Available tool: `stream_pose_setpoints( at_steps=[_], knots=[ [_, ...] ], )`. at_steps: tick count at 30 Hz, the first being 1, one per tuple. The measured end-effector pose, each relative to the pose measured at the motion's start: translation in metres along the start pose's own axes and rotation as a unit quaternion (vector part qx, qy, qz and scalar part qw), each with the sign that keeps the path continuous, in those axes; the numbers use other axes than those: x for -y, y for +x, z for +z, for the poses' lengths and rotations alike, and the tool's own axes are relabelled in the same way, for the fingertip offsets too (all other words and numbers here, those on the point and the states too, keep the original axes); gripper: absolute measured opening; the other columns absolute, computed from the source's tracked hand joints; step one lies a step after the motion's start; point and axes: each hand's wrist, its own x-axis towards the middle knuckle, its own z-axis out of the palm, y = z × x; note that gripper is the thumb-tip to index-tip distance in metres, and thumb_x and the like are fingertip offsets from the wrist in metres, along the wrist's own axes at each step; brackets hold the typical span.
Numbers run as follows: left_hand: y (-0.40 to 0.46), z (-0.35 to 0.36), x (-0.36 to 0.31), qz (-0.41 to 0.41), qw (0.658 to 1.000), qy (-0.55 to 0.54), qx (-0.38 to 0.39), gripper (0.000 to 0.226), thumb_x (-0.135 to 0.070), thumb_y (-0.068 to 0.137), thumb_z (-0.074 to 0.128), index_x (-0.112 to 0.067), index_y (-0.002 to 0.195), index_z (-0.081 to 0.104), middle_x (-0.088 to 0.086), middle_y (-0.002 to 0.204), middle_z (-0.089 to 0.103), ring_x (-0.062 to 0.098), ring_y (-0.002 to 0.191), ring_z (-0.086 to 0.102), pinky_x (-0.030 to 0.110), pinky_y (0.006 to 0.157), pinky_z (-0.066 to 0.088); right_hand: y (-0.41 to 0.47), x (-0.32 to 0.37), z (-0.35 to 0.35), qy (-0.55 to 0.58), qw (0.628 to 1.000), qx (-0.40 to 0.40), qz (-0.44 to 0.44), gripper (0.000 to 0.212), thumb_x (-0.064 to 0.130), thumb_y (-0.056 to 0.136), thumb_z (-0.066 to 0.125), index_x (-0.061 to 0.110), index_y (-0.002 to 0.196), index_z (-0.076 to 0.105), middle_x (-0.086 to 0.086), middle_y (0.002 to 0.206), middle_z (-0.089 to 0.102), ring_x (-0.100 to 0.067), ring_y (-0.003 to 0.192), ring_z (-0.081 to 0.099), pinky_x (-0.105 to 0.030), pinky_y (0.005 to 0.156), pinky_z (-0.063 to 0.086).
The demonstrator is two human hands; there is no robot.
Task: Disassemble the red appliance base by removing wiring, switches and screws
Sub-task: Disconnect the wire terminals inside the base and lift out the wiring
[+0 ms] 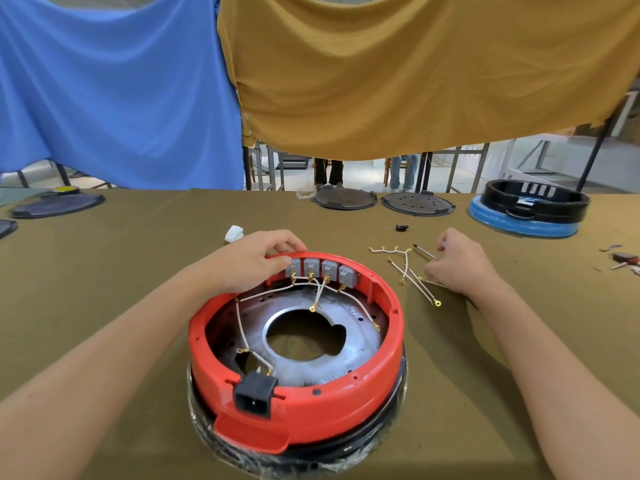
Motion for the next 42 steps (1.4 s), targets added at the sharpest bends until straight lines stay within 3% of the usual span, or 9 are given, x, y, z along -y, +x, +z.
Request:
stream_pose_setpoints(
  at_steps=[3, 7, 12, 16, 21, 26, 30, 35, 42],
  knots=[
    [0.0, 0.0, 0.0, -0.001, 1.0, -0.001, 0.0, 0.023, -0.017, 0.101, 0.051, -0.033, 0.115, 0.06, -0.012, 0.108, 0.063, 0.011, 0.095, 0.065, 0.035, 0.092, 0.051, -0.003, 0.004, -0.002, 0.128, 0.988, -0.078, -0.037, 0.028, 0.014, 0.088, 0.072, 0.023, 0.088, 0.045, -0.005, 0.084, 0.063, -0.013, 0.071, 0.058, -0.025, 0.057, 0.042],
    [0.001, -0.001, 0.001, -0.001, 1.0, -0.001, 0.002, 0.022, -0.017, 0.1, 0.052, -0.031, 0.116, 0.06, -0.012, 0.109, 0.064, 0.009, 0.096, 0.065, 0.033, 0.091, 0.05, -0.011, 0.013, 0.001, 0.213, 0.97, -0.092, -0.076, 0.013, 0.032, 0.099, 0.055, 0.019, 0.097, 0.054, 0.001, 0.083, 0.07, -0.007, 0.065, 0.056, -0.024, 0.057, 0.04],
    [0.002, 0.0, 0.0, 0.01, 1.0, 0.016, -0.002, 0.023, -0.017, 0.1, 0.051, -0.031, 0.117, 0.059, -0.014, 0.107, 0.062, 0.001, 0.09, 0.06, 0.022, 0.081, 0.045, -0.022, 0.025, 0.004, 0.376, 0.92, -0.026, -0.111, 0.027, 0.03, 0.105, 0.045, 0.017, 0.11, 0.068, -0.002, 0.075, 0.074, -0.008, 0.069, 0.06, -0.026, 0.07, 0.049],
    [0.0, 0.003, -0.003, 0.037, 0.998, 0.044, -0.018, 0.018, -0.011, 0.099, 0.046, -0.027, 0.106, 0.05, -0.008, 0.096, 0.061, 0.008, 0.08, 0.056, 0.03, 0.078, 0.045, -0.034, 0.033, 0.009, 0.492, 0.861, 0.059, -0.116, 0.035, 0.039, 0.103, 0.047, 0.015, 0.105, 0.073, -0.005, 0.079, 0.07, -0.013, 0.068, 0.057, -0.027, 0.068, 0.05],
    [-0.006, 0.002, -0.003, 0.056, 0.992, 0.109, -0.026, 0.014, -0.009, 0.097, 0.044, -0.022, 0.095, 0.047, -0.01, 0.068, 0.052, 0.011, 0.064, 0.046, 0.038, 0.073, 0.046, -0.051, 0.056, 0.02, 0.541, 0.823, 0.105, -0.14, 0.026, 0.029, 0.103, 0.052, 0.011, 0.097, 0.07, -0.007, 0.079, 0.072, -0.015, 0.072, 0.06, -0.027, 0.068, 0.05],
    [-0.011, 0.0, -0.009, 0.034, 0.992, 0.12, -0.001, 0.01, -0.013, 0.096, 0.046, -0.023, 0.097, 0.046, -0.006, 0.076, 0.055, 0.015, 0.074, 0.049, 0.033, 0.075, 0.041, -0.065, 0.07, 0.028, 0.513, 0.829, 0.134, -0.18, 0.026, 0.031, 0.1, 0.057, 0.014, 0.083, 0.069, -0.012, 0.076, 0.071, -0.023, 0.083, 0.069, -0.045, 0.089, 0.054],
    [-0.006, 0.008, -0.023, 0.028, 0.994, 0.103, 0.012, 0.002, -0.021, 0.095, 0.054, -0.021, 0.093, 0.053, -0.01, 0.086, 0.05, 0.012, 0.079, 0.051, 0.025, 0.065, 0.036, -0.067, 0.071, 0.028, 0.478, 0.845, 0.099, -0.218, 0.027, 0.022, 0.102, 0.053, 0.007, 0.082, 0.062, -0.012, 0.07, 0.067, -0.026, 0.076, 0.068, -0.053, 0.089, 0.054],
    [0.001, 0.019, -0.031, -0.005, 0.999, 0.047, -0.016, 0.014, -0.033, 0.087, 0.064, -0.023, 0.078, 0.063, 0.0, 0.089, 0.067, 0.021, 0.087, 0.062, 0.038, 0.082, 0.051, -0.069, 0.069, 0.026, 0.436, 0.86, 0.066, -0.258, 0.027, 0.014, 0.102, 0.052, -0.005, 0.084, 0.058, -0.014, 0.07, 0.062, -0.021, 0.066, 0.063, -0.053, 0.081, 0.055],
    [-0.001, 0.019, -0.036, -0.023, 0.999, 0.023, -0.035, 0.016, -0.035, 0.081, 0.071, -0.027, 0.069, 0.077, -0.006, 0.087, 0.074, 0.014, 0.104, 0.064, 0.042, 0.093, 0.05, -0.07, 0.068, 0.023, 0.36, 0.874, 0.057, -0.323, 0.025, 0.018, 0.1, 0.058, -0.004, 0.088, 0.061, -0.005, 0.073, 0.066, -0.015, 0.071, 0.067, -0.041, 0.073, 0.053]
  ],
)
